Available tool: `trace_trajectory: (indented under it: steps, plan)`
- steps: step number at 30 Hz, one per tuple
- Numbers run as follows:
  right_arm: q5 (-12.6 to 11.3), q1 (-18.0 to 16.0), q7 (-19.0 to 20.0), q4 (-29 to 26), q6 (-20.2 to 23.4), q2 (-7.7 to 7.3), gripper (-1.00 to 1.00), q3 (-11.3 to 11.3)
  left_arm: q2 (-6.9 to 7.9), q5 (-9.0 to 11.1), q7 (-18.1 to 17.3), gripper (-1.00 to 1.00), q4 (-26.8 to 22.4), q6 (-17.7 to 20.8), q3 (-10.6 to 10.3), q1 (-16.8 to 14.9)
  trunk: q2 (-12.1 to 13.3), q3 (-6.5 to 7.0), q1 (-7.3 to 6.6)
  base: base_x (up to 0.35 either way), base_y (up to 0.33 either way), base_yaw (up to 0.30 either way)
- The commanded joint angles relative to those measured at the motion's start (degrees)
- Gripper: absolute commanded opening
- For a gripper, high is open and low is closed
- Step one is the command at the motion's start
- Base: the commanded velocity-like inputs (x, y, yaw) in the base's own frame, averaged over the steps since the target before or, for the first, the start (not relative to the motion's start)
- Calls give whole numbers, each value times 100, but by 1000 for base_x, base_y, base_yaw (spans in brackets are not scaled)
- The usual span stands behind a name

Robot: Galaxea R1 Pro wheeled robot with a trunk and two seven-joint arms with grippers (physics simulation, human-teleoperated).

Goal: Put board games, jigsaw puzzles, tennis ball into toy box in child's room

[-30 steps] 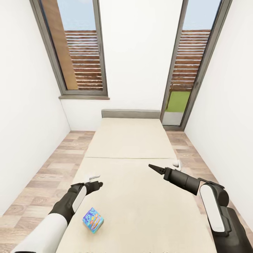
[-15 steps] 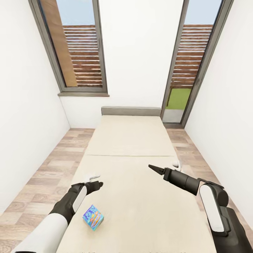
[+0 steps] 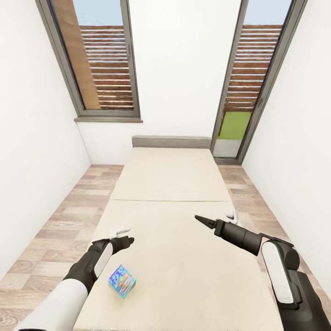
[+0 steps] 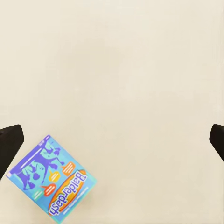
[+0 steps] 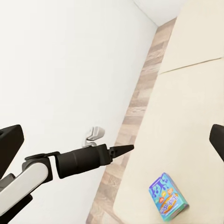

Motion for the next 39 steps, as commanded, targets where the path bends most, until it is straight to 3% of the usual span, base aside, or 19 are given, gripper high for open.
trace_trajectory:
  steps: [1, 10, 17, 20, 30, 39]
  plan:
    - [15, -6, 30, -2, 32, 3, 100, -10, 2, 53, 30, 100, -11, 28, -12, -3, -12, -21, 3, 0, 0, 0]
    - [7, -6, 37, -7, 32, -14, 100, -22, 10, 45, 18, 100, -34, 36, -21, -3, -12, -106, 3, 0, 0, 0]
    - [11, -6, 32, -7, 29, -4, 100, -23, 7, -493, 39, 100, -169, 34, -14, -3, -12, -172, 3, 0, 0, 0]
    - [10, -6, 35, -4, 29, -14, 100, -27, 13, -581, 48, 100, -220, 39, 2, -3, -12, -200, 3, 0, 0, 0]
    - [16, -6, 26, -6, 25, -4, 100, -12, 216, -629, 162, 100, -432, 45, 15, -3, -12, -295, 3, 0, 0, 0]
    - [28, -6, -6, -11, 16, -1, 100, 11, 253, -639, 185, 100, -437, 20, -37, -3, -12, -380, 3, 0, 0, 0]
